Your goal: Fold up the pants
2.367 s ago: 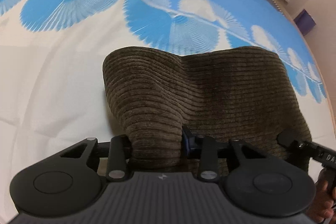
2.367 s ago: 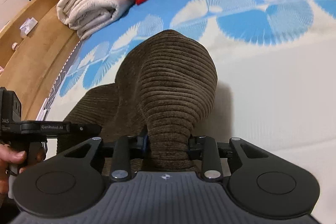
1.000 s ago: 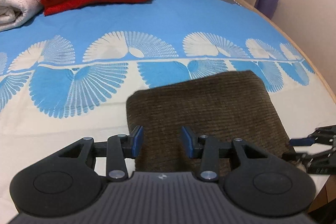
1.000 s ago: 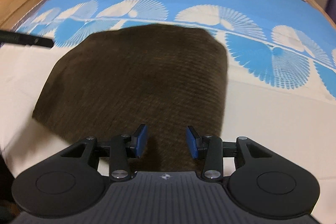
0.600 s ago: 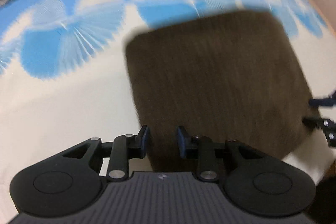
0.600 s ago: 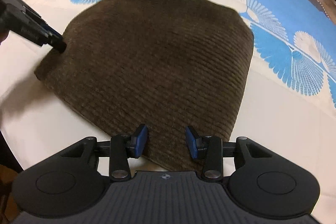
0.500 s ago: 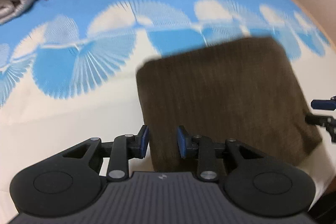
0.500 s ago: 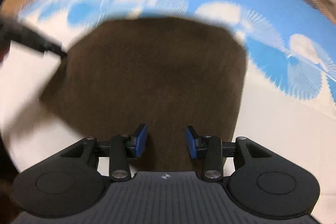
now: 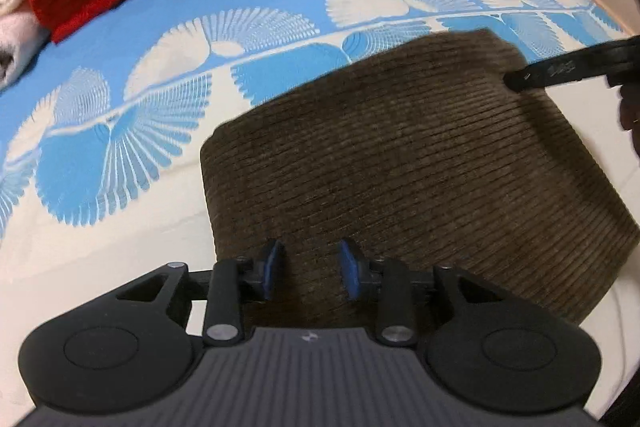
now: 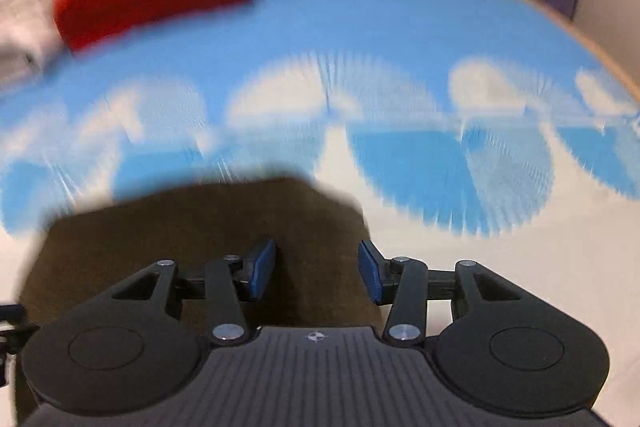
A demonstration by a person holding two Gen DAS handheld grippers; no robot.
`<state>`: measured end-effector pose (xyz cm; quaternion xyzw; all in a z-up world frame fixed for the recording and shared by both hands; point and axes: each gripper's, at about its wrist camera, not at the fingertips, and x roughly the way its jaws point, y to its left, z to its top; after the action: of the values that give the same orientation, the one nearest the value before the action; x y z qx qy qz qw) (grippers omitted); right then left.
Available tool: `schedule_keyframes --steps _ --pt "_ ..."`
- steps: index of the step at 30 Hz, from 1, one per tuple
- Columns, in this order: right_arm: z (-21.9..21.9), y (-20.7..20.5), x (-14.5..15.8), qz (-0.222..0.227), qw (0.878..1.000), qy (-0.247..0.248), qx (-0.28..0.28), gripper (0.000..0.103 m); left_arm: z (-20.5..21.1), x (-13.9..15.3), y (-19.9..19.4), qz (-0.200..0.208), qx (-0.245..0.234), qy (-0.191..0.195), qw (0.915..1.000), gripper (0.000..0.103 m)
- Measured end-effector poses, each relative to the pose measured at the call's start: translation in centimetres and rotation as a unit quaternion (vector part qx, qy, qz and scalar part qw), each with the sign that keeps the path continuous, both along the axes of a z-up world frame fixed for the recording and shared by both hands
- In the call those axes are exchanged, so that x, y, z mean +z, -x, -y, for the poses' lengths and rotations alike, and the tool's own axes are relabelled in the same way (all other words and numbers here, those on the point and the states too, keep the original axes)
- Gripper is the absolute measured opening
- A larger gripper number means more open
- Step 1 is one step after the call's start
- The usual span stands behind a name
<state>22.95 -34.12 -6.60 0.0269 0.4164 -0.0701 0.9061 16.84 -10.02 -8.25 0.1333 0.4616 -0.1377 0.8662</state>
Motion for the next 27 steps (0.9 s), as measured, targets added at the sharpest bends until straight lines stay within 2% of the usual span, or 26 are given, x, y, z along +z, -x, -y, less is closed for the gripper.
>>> schedule_keyframes --steps 2,4,5,7,9,10,11,13,15,17,20,22,24,25,27 --pt "-0.1 -0.8 -0.9 -0.008 1.000 0.013 -0.005 0.059 -0.3 0.3 -0.1 -0.003 0.007 0.007 0.9999 0.040" --pt "0.1 -1.0 -0.7 -0.011 1.000 0.006 -0.016 0.061 -0.6 0.9 0.2 0.007 0.023 0.011 0.9997 0.056" --pt "0.3 -0.9 -0.5 -0.010 1.000 -0.002 -0.021 0.061 -0.9 1.3 0.4 0.020 0.033 0.011 0.9992 0.060" --pt "0.6 -0.1 0.2 0.001 1.000 -0.006 -0.028 0.060 -1.5 2.2 0.8 0.043 0.045 0.015 0.9979 0.077" --pt "0.5 1.2 1.6 0.023 0.999 0.007 -0.036 0.061 -2.0 3.8 1.9 0.082 0.060 0.025 0.9945 0.085" --pt "0.6 2.0 2.3 0.036 0.999 0.008 -0.036 0.062 -2.2 4.7 2.4 0.105 0.067 0.023 0.9919 0.085" --pt "0.5 3.0 3.4 0.055 0.998 0.005 -0.037 0.065 -2.2 5.9 3.3 0.136 0.077 0.017 0.9876 0.085" --pt "0.3 5.5 5.5 0.095 0.994 -0.001 -0.045 0.077 -2.4 7.9 4.9 0.180 0.091 0.014 0.9795 0.090" --pt "-0.4 8.8 7.6 0.140 0.989 -0.002 -0.056 0.094 -2.7 9.7 6.7 0.205 0.105 0.017 0.9729 0.092" --pt "-1.4 12.1 9.1 0.167 0.984 0.001 -0.053 0.096 -3.2 11.3 8.6 0.202 0.125 0.039 0.9707 0.092" --pt "-3.2 17.7 10.6 0.201 0.979 0.011 -0.032 0.100 -3.4 12.7 11.9 0.172 0.131 0.071 0.9737 0.093" --pt "-4.2 21.5 11.0 0.217 0.976 0.015 -0.021 0.102 -2.7 13.1 14.4 0.176 0.131 0.054 0.9742 0.103" --pt "-5.0 24.4 10.9 0.219 0.975 0.027 -0.010 0.102 -1.4 13.2 17.3 0.189 0.131 0.018 0.9730 0.103" --pt "-5.4 25.5 10.9 0.217 0.976 0.033 -0.009 0.102 -1.0 13.0 18.5 0.187 0.128 0.017 0.9739 0.103" --pt "-5.7 27.4 10.8 0.214 0.976 0.040 -0.010 0.102 -0.3 12.3 20.9 0.173 0.117 0.049 0.9767 0.103"
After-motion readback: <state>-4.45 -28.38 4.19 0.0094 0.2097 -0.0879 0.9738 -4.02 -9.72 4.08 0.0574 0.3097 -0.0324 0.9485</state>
